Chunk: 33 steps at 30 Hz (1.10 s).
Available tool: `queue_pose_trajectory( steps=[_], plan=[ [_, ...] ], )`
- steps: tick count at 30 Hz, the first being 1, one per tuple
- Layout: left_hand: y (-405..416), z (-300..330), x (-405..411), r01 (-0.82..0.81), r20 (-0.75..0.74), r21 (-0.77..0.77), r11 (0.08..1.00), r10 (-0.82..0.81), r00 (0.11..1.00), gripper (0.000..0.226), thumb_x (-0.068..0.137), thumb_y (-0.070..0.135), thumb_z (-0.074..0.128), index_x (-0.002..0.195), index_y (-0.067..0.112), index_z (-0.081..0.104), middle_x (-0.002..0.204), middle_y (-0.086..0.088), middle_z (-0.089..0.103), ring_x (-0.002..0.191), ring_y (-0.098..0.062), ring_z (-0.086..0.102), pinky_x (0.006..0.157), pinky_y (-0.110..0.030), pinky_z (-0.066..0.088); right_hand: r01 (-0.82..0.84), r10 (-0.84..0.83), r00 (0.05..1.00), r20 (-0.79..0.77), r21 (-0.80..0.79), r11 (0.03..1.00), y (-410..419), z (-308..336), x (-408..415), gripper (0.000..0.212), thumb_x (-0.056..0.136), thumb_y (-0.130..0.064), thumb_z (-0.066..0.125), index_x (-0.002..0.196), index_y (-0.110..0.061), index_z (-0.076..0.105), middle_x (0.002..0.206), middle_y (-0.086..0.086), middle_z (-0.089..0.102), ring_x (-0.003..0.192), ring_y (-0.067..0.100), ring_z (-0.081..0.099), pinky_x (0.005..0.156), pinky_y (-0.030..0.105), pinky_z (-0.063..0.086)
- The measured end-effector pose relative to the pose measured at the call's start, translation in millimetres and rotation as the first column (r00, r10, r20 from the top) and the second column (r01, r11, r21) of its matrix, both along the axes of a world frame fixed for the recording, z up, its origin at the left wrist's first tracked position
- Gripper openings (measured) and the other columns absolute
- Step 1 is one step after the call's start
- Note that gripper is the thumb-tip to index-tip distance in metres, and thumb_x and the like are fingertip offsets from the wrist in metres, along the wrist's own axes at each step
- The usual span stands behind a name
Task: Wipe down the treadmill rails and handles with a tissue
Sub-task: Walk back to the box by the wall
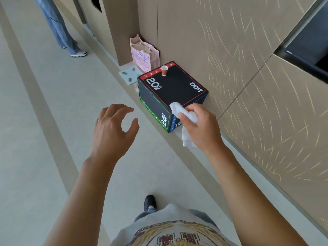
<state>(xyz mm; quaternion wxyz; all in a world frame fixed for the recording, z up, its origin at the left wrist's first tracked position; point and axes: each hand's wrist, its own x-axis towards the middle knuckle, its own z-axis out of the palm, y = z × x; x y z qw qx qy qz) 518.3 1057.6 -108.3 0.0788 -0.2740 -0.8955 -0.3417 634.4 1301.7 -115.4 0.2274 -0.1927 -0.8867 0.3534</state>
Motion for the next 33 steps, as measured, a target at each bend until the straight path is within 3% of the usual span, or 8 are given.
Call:
queue_pose_trajectory(
  steps=[13,24,33],
  plan=[
    [59.1,-30.2,-123.8,0.072,0.053,-0.01,0.997,-0.071,0.996,0.038,0.095,0.039,0.061,0.125,0.018,0.073,0.127,0.0,0.068,0.12,-0.029,0.059,0.098,-0.054,0.052,0.064,-0.063,0.994,0.085,-0.006,0.998,52.8,-27.8,-109.1,0.017,0.099,-0.04,0.07,0.095,-0.025,0.062,0.089,-0.011,0.064,0.079,0.003,0.061,0.059,0.01,0.042],
    [183.9,-41.6,-257.1,0.137,0.084,-0.166,0.977,-0.124,0.989,0.037,0.095,0.039,0.062,0.124,0.021,0.073,0.127,0.003,0.068,0.12,-0.026,0.059,0.098,-0.052,0.053,0.183,-0.176,0.983,0.056,-0.16,0.97,177.5,-65.5,-243.5,0.016,0.097,-0.035,0.071,0.094,-0.021,0.064,0.088,-0.008,0.066,0.079,0.011,0.062,0.065,0.031,0.051],
    [272.3,-59.7,-340.8,0.203,0.114,-0.219,0.954,-0.182,0.977,0.036,0.096,0.039,0.061,0.125,0.02,0.072,0.127,0.003,0.067,0.12,-0.025,0.059,0.098,-0.052,0.054,0.217,-0.201,0.975,0.099,-0.195,0.956,251.2,-99.1,-325.0,0.014,0.097,-0.034,0.071,0.095,-0.022,0.063,0.09,-0.009,0.066,0.081,0.007,0.063,0.063,0.025,0.05]
  ],
)
